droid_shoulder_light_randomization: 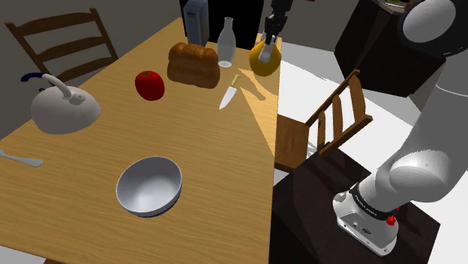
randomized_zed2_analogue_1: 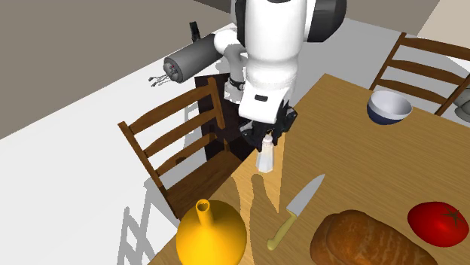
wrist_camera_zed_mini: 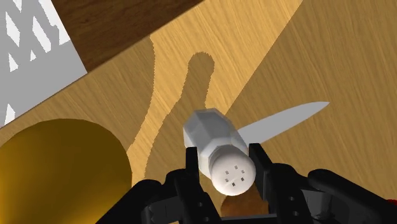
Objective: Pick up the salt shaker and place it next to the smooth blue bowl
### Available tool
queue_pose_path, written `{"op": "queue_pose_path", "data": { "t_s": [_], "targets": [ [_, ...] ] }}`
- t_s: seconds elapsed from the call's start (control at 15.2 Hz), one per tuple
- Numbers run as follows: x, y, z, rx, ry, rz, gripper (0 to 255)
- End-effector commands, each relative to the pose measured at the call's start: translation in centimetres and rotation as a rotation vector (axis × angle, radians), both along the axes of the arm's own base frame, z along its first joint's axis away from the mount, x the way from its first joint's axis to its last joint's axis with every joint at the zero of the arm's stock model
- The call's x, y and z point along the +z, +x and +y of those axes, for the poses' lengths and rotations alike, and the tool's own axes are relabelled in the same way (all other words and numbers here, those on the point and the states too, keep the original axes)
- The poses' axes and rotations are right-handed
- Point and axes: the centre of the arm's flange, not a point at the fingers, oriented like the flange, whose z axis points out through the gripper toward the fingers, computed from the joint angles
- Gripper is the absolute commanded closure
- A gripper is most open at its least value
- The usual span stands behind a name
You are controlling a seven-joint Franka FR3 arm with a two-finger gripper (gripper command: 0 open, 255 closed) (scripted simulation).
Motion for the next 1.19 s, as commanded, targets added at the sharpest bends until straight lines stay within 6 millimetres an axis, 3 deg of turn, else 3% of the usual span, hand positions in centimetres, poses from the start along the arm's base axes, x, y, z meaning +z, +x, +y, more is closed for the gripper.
{"op": "queue_pose_path", "data": {
  "t_s": [0.0,1.12],
  "targets": [
    [0.2,-0.3,2.1,0.000,0.000,0.000,255],
    [0.3,-3.9,24.2,0.000,0.000,0.000,255]
  ]
}}
